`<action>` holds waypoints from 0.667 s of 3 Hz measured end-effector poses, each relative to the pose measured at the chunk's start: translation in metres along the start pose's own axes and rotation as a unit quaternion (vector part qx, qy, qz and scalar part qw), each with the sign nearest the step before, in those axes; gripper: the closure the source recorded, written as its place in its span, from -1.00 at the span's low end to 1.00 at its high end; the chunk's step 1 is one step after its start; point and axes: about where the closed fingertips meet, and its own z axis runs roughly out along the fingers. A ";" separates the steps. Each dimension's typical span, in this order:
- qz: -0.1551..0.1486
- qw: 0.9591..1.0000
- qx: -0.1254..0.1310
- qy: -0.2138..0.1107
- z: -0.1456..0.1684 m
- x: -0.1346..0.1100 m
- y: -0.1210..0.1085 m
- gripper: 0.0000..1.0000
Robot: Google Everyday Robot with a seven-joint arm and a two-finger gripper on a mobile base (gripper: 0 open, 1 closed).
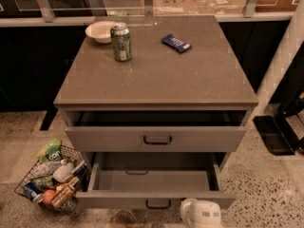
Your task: Close middle drawer
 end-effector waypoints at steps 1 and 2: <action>-0.009 1.000 0.009 0.006 0.006 0.003 -0.011 1.00; -0.026 0.999 0.027 0.017 0.024 0.012 -0.046 1.00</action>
Offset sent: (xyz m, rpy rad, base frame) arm 0.2283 -0.0118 0.0146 -0.1774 -0.2487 0.1095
